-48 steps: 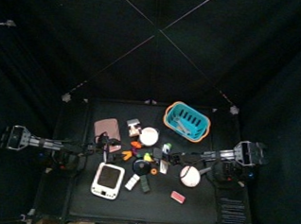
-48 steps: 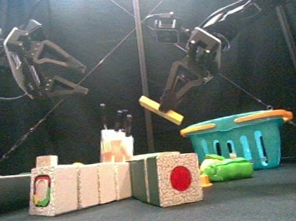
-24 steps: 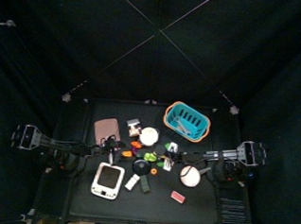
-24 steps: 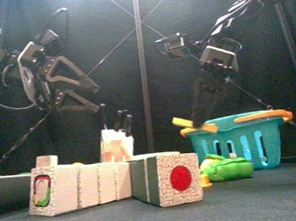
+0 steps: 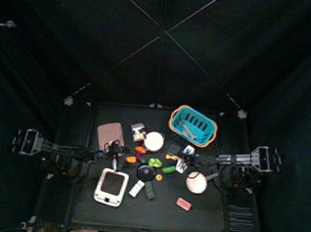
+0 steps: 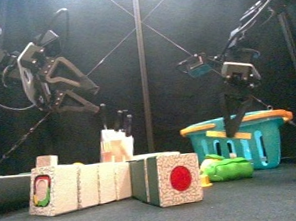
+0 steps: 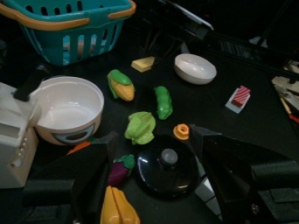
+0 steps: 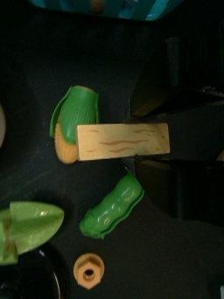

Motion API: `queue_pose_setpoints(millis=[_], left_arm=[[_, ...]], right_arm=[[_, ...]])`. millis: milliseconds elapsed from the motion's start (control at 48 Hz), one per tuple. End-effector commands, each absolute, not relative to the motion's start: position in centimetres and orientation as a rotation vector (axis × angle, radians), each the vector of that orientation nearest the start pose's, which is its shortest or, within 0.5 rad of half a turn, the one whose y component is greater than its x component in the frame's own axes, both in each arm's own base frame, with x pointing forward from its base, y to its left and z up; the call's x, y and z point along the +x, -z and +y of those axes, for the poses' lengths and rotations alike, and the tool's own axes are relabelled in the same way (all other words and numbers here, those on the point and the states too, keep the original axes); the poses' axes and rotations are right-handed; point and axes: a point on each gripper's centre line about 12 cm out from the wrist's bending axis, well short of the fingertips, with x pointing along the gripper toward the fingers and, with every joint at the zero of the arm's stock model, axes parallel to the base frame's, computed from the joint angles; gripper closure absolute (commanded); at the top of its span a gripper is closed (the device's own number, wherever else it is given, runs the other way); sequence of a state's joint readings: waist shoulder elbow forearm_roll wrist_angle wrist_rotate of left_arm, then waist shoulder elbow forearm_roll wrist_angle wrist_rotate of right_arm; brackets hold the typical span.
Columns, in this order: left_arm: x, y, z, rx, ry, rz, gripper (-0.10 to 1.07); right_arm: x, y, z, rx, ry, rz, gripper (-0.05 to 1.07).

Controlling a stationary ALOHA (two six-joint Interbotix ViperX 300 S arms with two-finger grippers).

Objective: Place egg block near basket

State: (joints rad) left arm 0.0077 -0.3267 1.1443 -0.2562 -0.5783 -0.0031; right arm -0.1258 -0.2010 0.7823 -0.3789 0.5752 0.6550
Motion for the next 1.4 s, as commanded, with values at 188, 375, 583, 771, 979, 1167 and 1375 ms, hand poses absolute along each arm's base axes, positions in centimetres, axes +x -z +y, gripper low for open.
queue_pose_setpoints(millis=[188,375,583,771,979,1167,1375], left_arm=[[28.1,-18.6,1.8,-0.196,-0.170,0.219,0.00],[28.1,-18.6,1.8,-0.196,-0.170,0.219,0.00],[28.0,-18.5,2.0,-0.197,-0.176,0.222,0.00],[27.9,-18.3,2.0,-0.197,-0.178,0.226,0.00],[27.9,-18.3,2.0,-0.197,-0.178,0.228,0.00],[27.9,-18.3,2.0,-0.197,-0.178,0.228,0.00],[27.9,-18.3,2.0,-0.197,-0.180,0.226,0.00]], right_arm=[[26.7,-15.9,-8.1,0.443,0.575,1.050,0.52],[25.2,-14.6,-8.1,0.471,0.600,1.091,0.52],[24.3,-13.6,-7.8,0.482,0.603,1.123,0.51],[24.3,-13.5,-7.8,0.470,0.593,1.102,0.50],[24.4,-13.4,-8.1,0.474,0.595,1.093,0.45],[24.3,-13.4,-8.0,0.476,0.595,1.094,0.36],[24.2,-13.2,-8.0,0.480,0.597,1.099,0.32]])
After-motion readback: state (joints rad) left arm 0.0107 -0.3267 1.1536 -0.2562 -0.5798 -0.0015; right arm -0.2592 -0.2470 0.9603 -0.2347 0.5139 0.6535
